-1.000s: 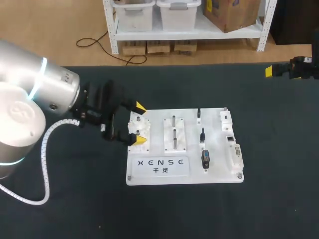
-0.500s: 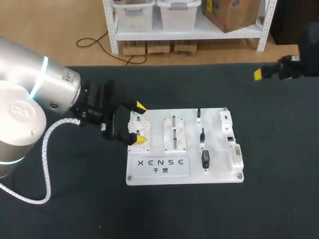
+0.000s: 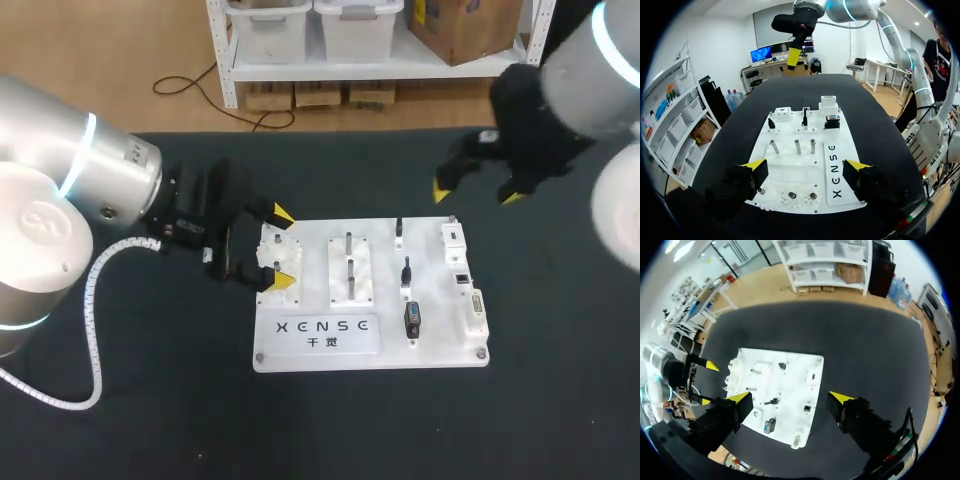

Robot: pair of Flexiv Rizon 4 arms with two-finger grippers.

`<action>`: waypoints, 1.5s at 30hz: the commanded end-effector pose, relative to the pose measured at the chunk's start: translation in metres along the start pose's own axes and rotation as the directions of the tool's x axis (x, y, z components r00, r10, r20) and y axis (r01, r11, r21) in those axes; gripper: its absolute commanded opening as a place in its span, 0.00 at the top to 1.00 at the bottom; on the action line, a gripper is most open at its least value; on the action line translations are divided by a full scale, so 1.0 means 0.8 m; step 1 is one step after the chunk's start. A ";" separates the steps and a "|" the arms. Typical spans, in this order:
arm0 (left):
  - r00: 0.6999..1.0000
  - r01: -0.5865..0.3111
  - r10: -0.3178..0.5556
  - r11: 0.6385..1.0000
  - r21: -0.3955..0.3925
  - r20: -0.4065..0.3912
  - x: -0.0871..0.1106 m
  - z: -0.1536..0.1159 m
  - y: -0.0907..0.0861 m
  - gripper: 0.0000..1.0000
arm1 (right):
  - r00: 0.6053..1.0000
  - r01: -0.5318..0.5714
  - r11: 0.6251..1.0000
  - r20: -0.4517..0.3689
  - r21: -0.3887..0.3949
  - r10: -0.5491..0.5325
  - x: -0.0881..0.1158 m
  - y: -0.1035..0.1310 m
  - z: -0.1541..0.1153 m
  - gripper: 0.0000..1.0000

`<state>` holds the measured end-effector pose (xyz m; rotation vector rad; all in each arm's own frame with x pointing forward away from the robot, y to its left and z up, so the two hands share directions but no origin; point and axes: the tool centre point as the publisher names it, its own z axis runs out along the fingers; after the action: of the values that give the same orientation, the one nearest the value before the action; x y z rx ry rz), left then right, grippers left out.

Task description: Insert the Ethernet cable into its matching sockets.

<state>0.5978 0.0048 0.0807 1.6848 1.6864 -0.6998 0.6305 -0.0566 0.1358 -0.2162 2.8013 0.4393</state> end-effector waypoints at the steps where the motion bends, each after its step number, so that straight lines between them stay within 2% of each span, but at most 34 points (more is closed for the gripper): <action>1: 1.000 0.000 0.000 1.000 0.002 -0.003 0.000 0.001 0.002 0.00 | 1.000 0.021 0.974 -0.022 0.225 -0.017 0.009 0.026 0.025 0.00; 10: 1.000 0.000 0.000 1.000 0.002 -0.003 0.000 0.001 0.002 0.00 | 0.994 0.056 0.962 -0.104 0.267 -0.029 0.022 0.044 0.069 0.00; 18: 1.000 0.000 0.000 1.000 0.002 -0.003 0.000 0.001 0.002 0.00 | 0.989 0.058 0.962 -0.148 0.267 -0.018 0.028 0.040 0.110 0.00; 33: 1.000 0.000 0.000 1.000 0.002 -0.003 0.000 0.001 0.002 0.00 | 0.979 0.025 0.967 -0.202 0.253 0.028 0.050 0.040 0.140 0.01; 38: 1.000 0.000 0.000 1.000 0.002 -0.003 0.000 0.001 0.002 0.00 | 0.977 0.016 0.966 -0.210 0.259 0.040 0.052 0.039 0.142 0.18; 40: 1.000 0.000 0.000 1.000 0.002 -0.003 0.000 0.001 0.002 0.00 | 0.975 0.012 0.965 -0.217 0.263 0.047 0.054 0.040 0.143 0.42; 41: 1.000 0.000 0.000 1.000 0.002 -0.003 0.000 0.001 0.002 0.00 | 0.974 0.010 0.965 -0.219 0.263 0.050 0.055 0.040 0.144 0.47; 45: 1.000 0.000 0.000 1.000 0.002 -0.003 0.000 0.001 0.002 0.00 | 0.971 0.003 0.966 -0.232 0.260 0.059 0.059 0.041 0.147 0.53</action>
<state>0.5979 0.0048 0.0807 1.6848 1.6864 -0.6999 0.6098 0.0057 0.0241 -0.1835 3.0560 0.0525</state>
